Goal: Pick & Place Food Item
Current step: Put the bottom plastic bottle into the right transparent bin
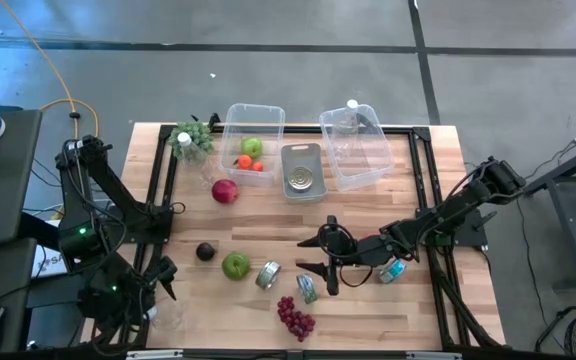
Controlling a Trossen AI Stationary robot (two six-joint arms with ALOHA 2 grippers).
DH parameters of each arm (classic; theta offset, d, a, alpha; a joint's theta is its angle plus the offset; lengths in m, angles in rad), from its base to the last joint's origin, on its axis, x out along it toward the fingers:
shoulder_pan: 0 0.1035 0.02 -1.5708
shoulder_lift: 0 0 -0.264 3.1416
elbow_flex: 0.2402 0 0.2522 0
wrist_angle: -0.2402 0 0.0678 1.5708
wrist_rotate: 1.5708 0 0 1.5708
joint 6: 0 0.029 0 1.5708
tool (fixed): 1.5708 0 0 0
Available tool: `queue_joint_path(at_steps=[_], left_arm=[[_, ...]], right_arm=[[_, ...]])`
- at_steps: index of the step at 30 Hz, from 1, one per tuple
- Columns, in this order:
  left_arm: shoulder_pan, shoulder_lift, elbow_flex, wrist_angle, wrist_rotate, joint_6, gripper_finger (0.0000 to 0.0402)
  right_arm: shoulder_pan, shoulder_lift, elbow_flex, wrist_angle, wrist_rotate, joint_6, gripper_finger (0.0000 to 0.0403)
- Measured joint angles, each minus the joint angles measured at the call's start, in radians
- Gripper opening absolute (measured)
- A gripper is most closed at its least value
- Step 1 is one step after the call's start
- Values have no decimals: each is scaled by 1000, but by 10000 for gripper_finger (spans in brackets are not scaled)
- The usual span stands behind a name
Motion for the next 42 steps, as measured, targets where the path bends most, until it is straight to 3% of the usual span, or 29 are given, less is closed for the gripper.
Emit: queue_joint_path(at_steps=[10,18,42], left_arm=[[-1,3,0,-18,8,0,381],[-1,3,0,-20,10,1,355],[15,82,0,-19,-9,49,199]], right_arm=[[0,0,0,0,-19,0,226],[1,0,0,0,-17,0,226],[2,0,0,-1,-20,0,226]])
